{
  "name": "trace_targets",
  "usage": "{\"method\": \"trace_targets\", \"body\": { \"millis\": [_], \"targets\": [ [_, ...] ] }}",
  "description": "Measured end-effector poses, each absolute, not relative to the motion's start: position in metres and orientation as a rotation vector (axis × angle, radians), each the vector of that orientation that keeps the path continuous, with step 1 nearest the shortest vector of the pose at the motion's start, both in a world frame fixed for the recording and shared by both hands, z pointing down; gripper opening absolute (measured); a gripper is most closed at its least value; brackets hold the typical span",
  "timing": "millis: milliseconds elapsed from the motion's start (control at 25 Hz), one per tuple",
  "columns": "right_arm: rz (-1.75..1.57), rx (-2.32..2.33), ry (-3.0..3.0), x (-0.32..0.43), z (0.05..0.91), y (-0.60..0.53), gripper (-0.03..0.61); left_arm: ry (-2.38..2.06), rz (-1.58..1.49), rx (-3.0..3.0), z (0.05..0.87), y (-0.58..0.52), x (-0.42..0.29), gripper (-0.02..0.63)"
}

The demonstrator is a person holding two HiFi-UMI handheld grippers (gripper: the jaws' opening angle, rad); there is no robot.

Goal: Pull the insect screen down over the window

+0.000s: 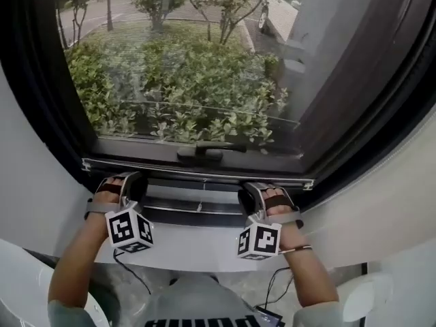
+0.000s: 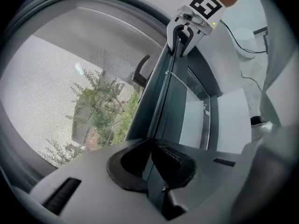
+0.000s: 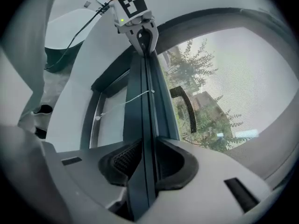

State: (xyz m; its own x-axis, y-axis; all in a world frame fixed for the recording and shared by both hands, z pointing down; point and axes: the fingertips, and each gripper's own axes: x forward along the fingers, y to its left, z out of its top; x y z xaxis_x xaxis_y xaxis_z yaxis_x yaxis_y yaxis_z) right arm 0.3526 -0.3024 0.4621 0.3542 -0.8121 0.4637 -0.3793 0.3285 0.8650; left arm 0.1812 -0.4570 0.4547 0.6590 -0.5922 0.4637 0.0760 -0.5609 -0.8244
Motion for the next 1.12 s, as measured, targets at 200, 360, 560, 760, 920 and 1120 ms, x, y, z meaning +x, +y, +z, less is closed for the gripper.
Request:
{"method": "trace_targets", "body": {
  "millis": [200,360,560,760,920,1120],
  "targets": [
    [-0.452,1.416,-1.236,0.355,0.462,-0.304,0.086,0.495,-0.822,-1.907,0.457,-0.457,0.184,0.025],
    [-0.504,1.431,-1.217,0.358,0.465,-0.307,0.086,0.518,-0.824,-1.822,0.46,-0.458,0.186,0.018],
    [-0.55,1.441,-1.327,0.356,0.461,-0.308,0.086,0.553,-0.774,-1.979,0.458,-0.461,0.185,0.027],
    [-0.445,1.34,-1.362,0.358,0.461,-0.304,0.089,0.485,-0.816,-2.015,0.458,-0.458,0.189,0.04],
    [-0.491,1.356,-1.35,0.353,0.452,-0.305,0.11,0.502,-0.781,-1.902,0.452,-0.459,0.187,0.059],
    [-0.47,1.368,-1.371,0.353,0.441,-0.309,0.149,0.528,-0.823,-1.989,0.441,-0.462,0.188,0.118]
  ]
}}
